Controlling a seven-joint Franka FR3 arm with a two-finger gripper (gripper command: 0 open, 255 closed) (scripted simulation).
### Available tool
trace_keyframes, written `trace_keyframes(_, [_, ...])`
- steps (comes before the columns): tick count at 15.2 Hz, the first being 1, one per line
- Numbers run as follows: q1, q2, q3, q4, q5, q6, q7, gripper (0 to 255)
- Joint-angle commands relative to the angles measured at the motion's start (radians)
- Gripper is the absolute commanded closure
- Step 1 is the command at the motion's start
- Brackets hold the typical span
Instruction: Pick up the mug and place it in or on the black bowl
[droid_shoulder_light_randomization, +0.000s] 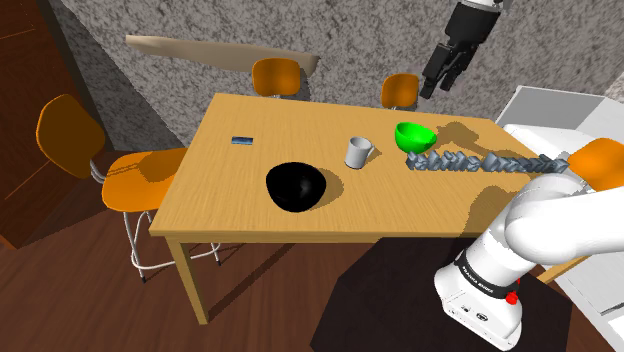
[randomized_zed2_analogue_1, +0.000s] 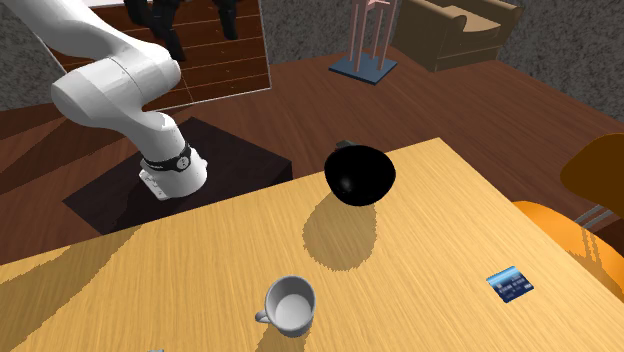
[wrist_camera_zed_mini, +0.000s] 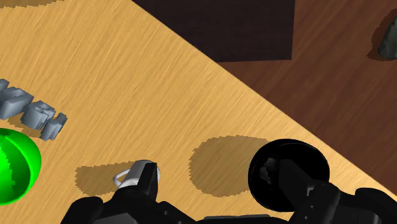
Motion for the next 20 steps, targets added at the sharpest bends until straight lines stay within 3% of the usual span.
trace_keyframes(1, [0.000, 0.000, 0.000, 0.000, 0.000, 0.000, 0.000, 0])
trace_keyframes(11, [-0.022, 0.207, -0.065, -0.128, -0.053, 0.324, -0.088, 0])
trace_keyframes(20, [-0.041, 0.496, -0.118, -0.124, -0.083, 0.600, -0.160, 0])
